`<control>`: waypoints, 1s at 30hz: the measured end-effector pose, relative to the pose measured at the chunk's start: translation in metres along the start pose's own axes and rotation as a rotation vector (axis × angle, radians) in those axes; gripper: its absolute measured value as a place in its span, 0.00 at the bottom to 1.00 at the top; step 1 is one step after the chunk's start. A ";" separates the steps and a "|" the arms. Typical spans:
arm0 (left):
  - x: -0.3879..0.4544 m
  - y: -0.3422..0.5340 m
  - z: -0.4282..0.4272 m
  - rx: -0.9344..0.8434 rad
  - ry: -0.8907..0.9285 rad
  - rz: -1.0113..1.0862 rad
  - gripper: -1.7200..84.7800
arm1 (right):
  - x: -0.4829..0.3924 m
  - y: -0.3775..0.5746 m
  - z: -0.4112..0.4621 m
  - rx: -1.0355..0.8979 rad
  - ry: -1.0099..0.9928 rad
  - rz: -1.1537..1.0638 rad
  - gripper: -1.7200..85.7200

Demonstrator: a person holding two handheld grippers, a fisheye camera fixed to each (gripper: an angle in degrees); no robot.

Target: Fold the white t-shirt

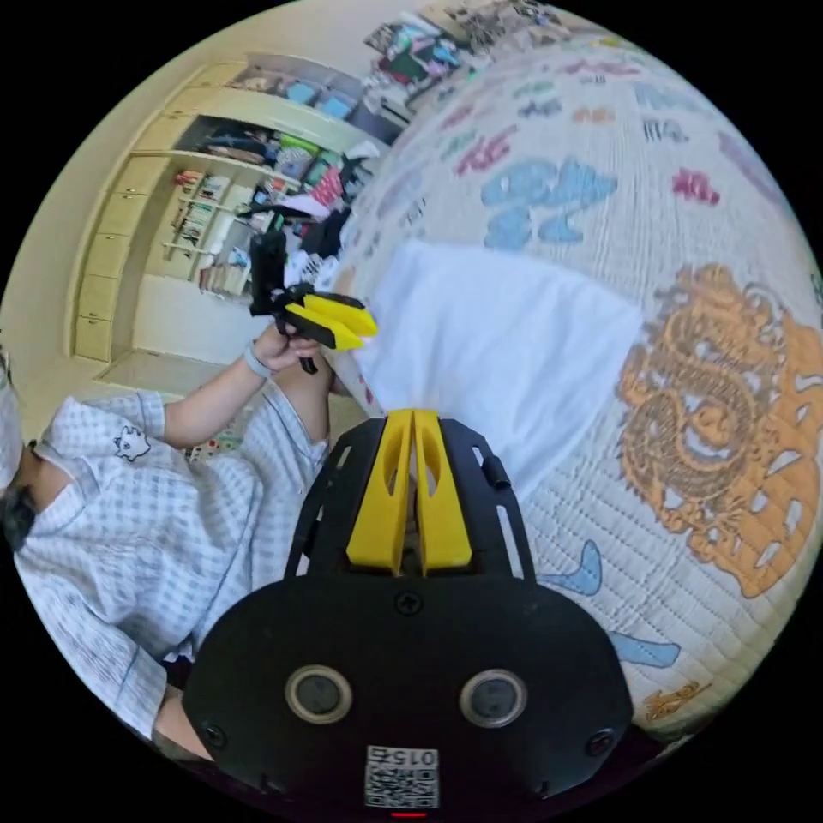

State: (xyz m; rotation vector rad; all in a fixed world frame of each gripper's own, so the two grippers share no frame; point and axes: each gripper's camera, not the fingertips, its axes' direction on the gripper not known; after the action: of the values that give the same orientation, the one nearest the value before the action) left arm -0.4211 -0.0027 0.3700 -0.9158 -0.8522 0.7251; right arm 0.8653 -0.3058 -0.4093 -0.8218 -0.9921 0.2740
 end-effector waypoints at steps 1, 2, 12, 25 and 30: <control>-0.004 0.001 0.005 -0.026 0.002 -0.011 0.07 | 0.011 -0.002 0.015 -0.080 0.005 0.034 0.01; -0.010 0.006 0.011 -0.057 -0.011 -0.030 0.04 | 0.021 0.000 0.025 -0.124 0.022 0.055 0.01; -0.036 0.021 -0.016 -0.126 -0.038 -0.126 0.01 | 0.071 0.012 0.006 -0.100 -0.007 0.188 0.01; -0.070 -0.043 -0.040 0.039 0.154 -0.254 0.01 | 0.095 -0.092 0.049 0.023 -0.153 0.147 0.01; -0.096 -0.014 -0.069 0.082 0.158 -0.339 0.01 | 0.132 -0.079 0.052 0.040 -0.160 0.248 0.01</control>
State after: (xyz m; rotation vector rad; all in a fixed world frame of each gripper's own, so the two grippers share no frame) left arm -0.4043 -0.1131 0.3290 -0.7216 -0.8058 0.3855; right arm 0.8821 -0.2605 -0.2545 -0.8975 -1.0303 0.5779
